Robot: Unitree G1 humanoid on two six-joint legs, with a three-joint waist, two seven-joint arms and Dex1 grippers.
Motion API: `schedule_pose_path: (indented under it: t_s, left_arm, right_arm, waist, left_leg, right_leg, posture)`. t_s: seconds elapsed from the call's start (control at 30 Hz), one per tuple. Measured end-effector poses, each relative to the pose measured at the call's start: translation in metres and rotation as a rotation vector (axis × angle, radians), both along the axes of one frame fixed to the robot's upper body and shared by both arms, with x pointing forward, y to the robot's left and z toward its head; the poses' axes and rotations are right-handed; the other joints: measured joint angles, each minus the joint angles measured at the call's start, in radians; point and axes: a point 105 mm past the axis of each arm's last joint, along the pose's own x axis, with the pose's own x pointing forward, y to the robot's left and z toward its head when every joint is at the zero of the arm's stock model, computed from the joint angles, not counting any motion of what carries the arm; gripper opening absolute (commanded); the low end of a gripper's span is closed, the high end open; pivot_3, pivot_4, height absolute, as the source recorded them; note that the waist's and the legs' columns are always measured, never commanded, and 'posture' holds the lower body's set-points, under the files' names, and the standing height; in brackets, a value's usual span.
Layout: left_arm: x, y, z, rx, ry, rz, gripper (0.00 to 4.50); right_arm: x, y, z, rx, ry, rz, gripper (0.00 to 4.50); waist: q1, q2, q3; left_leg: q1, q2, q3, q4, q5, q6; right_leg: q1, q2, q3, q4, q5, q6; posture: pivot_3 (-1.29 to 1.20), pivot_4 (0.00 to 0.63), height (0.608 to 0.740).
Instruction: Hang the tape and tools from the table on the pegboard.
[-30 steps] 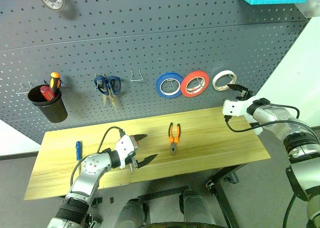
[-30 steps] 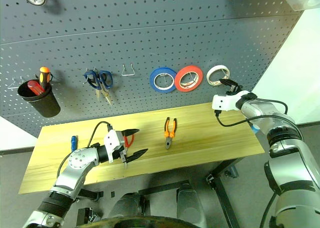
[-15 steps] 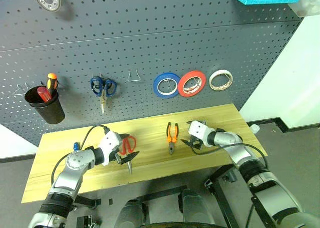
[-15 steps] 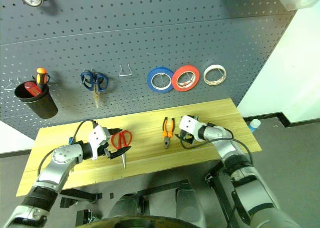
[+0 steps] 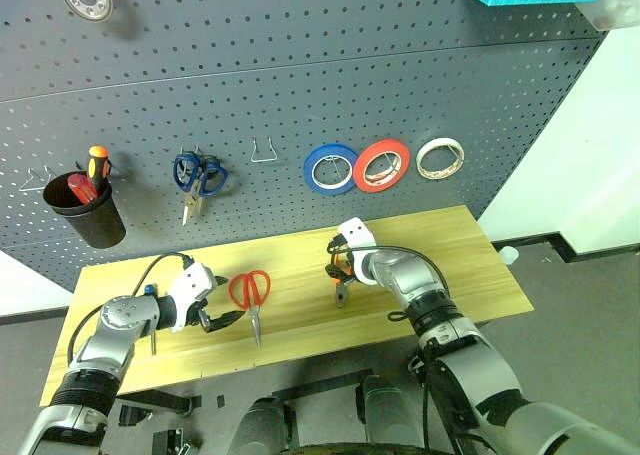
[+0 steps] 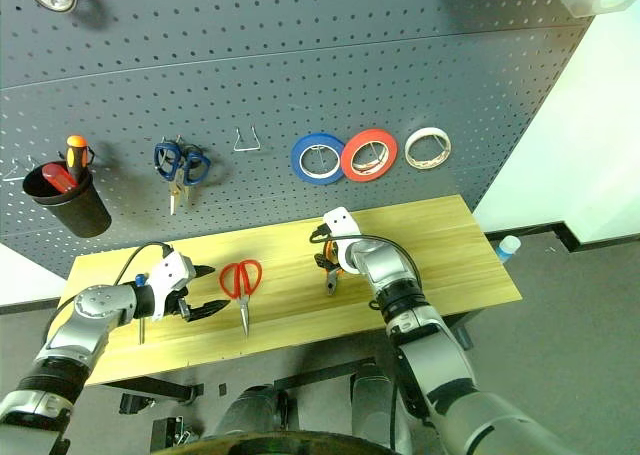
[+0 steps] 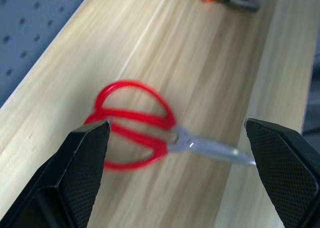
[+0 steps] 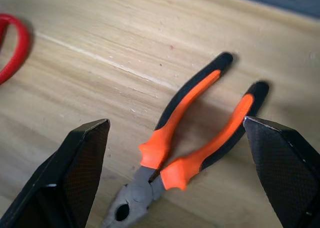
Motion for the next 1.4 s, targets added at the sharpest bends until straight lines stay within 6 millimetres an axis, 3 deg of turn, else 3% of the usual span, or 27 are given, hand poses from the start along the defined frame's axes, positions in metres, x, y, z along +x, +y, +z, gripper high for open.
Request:
schedule_pose_path:
  t_s: [0.23,0.4,0.63,0.87,0.97,1.17,1.27,1.4]
  left_arm:
    - [0.001,-0.002,0.002,-0.015,-0.011,-0.014,4.5]
    - [0.002,-0.007,0.003,-0.037,-0.021,-0.014,4.5]
    - [0.001,-0.008,0.004,-0.047,-0.033,-0.008,4.5]
    - [-0.002,-0.01,0.002,-0.056,-0.036,-0.005,4.5]
    - [-0.003,-0.012,0.001,-0.062,-0.033,-0.005,4.5]
    - [-0.003,-0.014,0.0,-0.067,-0.036,-0.002,4.5]
    - [-0.003,-0.014,0.001,-0.067,-0.04,-0.001,4.5]
    - [-0.004,-0.014,0.0,-0.066,-0.04,0.004,4.5]
  right_arm:
    - [-0.009,0.01,-0.023,-0.092,0.075,-0.049,4.45]
    - [-0.005,0.009,-0.026,-0.147,0.068,-0.076,4.45]
    - [-0.002,-0.018,-0.032,-0.235,0.052,-0.103,4.45]
    - [-0.011,-0.038,-0.038,-0.294,-0.065,0.098,4.45]
    - [-0.011,-0.038,-0.034,-0.312,-0.148,0.171,4.45]
    - [-0.007,-0.027,-0.002,-0.234,-0.258,0.246,4.45]
    - [-0.008,-0.031,0.006,-0.221,-0.218,0.197,4.45]
    - [-0.021,-0.045,0.004,-0.15,-0.03,0.046,4.45]
  waist:
    - [-0.005,0.0,0.0]
    - [-0.008,0.0,0.0]
    - [-0.007,0.0,0.0]
    - [-0.011,0.0,0.0]
    - [-0.017,0.0,0.0]
    - [-0.024,0.0,0.0]
    - [-0.022,0.0,0.0]
    - [-0.015,0.0,0.001]
  left_leg:
    - [0.0,0.0,0.0,0.0,0.0,0.0]
    - [0.0,0.0,0.0,0.0,0.0,0.0]
    - [0.0,0.0,0.0,0.0,0.0,0.0]
    - [0.0,0.0,0.0,-0.001,0.0,0.0]
    - [0.0,0.0,0.0,-0.001,0.0,0.0]
    - [0.0,0.0,0.0,-0.001,0.0,0.0]
    - [-0.001,0.0,0.0,-0.001,0.0,0.0]
    - [-0.001,0.0,0.0,-0.001,0.0,0.0]
  right_leg:
    - [0.0,0.0,0.0,0.0,0.0,0.001]
    - [0.0,0.0,0.0,0.0,0.0,0.001]
    - [0.0,0.0,0.0,0.0,-0.001,0.001]
    - [0.0,0.0,0.0,-0.001,-0.001,0.003]
    - [0.0,0.0,0.0,0.0,-0.002,0.003]
    - [0.0,0.0,0.0,-0.001,-0.002,0.003]
    - [-0.001,0.0,0.0,-0.001,-0.002,0.003]
    - [-0.001,0.0,0.0,-0.001,-0.003,0.001]
  posture:
    - [-0.06,0.09,0.74]
    - [-0.05,0.091,0.74]
    - [-0.05,0.088,0.74]
    - [-0.05,0.086,0.74]
    - [-0.06,0.086,0.74]
    - [-0.06,0.088,0.74]
    - [-0.06,0.092,0.74]
    - [-0.06,0.096,0.74]
